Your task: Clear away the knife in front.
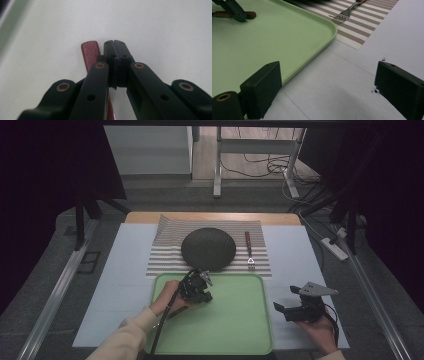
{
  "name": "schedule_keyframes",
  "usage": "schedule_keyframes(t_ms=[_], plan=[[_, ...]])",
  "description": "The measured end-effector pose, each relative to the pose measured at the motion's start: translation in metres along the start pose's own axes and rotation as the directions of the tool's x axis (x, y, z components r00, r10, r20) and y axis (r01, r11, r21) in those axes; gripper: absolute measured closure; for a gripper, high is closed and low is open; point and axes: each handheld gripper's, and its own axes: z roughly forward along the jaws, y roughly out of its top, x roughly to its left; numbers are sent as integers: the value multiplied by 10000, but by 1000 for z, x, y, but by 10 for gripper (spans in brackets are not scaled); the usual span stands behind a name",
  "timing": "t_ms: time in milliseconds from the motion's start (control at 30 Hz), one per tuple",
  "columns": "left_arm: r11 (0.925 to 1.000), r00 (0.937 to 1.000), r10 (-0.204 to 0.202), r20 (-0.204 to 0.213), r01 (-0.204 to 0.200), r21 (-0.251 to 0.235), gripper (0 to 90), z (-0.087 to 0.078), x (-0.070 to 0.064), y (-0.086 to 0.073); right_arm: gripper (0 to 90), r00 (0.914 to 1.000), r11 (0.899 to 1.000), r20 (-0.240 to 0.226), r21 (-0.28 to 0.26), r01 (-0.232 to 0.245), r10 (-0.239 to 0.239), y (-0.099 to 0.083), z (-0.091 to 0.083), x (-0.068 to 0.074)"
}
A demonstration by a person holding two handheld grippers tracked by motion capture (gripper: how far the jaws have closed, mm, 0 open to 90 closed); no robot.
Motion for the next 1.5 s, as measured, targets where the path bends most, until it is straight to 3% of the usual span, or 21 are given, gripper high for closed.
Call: schedule_keyframes(t_ms=[267, 733, 967, 1500], plan=[[9978, 9965, -661, -513, 656, -108, 886, -9, 14, -16, 74, 10000, 10000, 12, 14, 6, -6, 0, 0, 0], [9846, 9795, -1732, -1028, 1700, -399, 886, -28, 32, -52, 74, 10000, 10000, 26, -11, -17, 17, 0, 0, 0], [9697, 9608, -2431, -1331, 2373, -581, 886, -38, 35, -72, 74, 10000, 10000, 46, 1, -13, 13, 0, -1, 0], [9396, 9234, -3412, -1756, 3301, -900, 886, -57, 23, -119, 75, 10000, 10000, -62, -2, -78, 78, 0, 2, -1]])
